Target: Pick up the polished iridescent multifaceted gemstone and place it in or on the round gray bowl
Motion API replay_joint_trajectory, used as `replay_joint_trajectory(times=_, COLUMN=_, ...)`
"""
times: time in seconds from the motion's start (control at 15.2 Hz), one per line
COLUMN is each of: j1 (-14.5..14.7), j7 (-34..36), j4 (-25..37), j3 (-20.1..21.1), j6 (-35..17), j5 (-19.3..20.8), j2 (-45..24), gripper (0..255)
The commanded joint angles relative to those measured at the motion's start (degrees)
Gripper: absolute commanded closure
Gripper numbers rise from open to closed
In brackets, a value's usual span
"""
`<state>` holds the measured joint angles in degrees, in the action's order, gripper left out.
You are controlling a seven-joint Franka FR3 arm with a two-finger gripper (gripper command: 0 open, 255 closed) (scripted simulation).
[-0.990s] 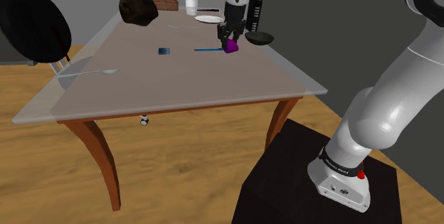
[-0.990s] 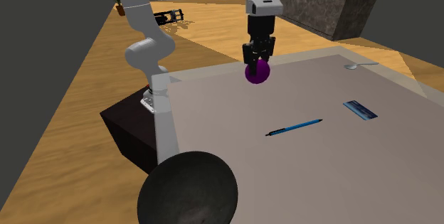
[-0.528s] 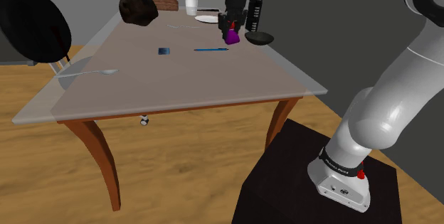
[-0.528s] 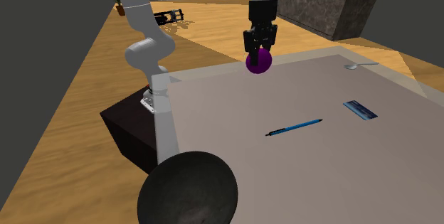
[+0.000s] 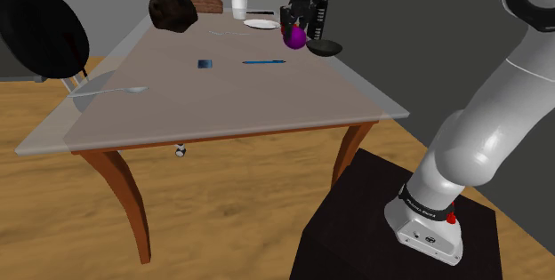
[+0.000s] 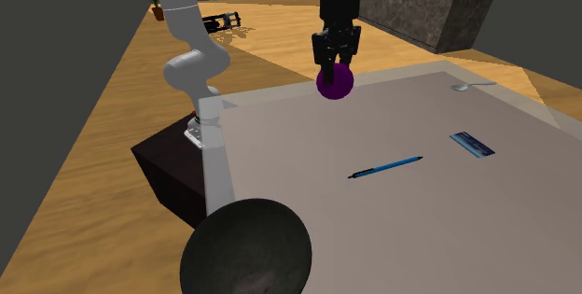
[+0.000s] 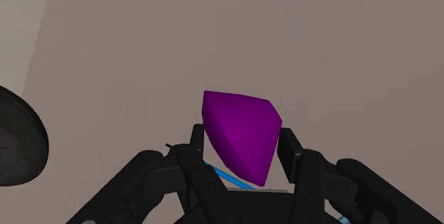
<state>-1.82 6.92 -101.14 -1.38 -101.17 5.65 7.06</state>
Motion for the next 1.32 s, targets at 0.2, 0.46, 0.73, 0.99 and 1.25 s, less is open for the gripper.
replay_joint_trajectory(times=0.2, j1=-2.9, j7=-7.0, j4=3.6, j3=-3.8, j6=0.1, j5=-0.7, j2=-2.9, gripper=255)
replay_joint_trajectory(times=0.46, j1=-5.4, j7=-12.5, j4=7.7, j3=-6.7, j6=0.5, j5=-1.7, j2=-6.2, gripper=255)
replay_joint_trajectory(times=0.73, j1=-8.2, j7=-18.1, j4=13.2, j3=-9.4, j6=1.4, j5=-3.3, j2=-10.6, gripper=255)
replay_joint_trajectory(times=0.99, j1=-11.3, j7=-23.5, j4=20.3, j3=-11.7, j6=3.0, j5=-5.4, j2=-16.0, gripper=255)
replay_joint_trajectory(times=1.25, j1=-15.2, j7=-28.7, j4=29.8, j3=-13.4, j6=5.7, j5=-8.2, j2=-22.9, gripper=255)
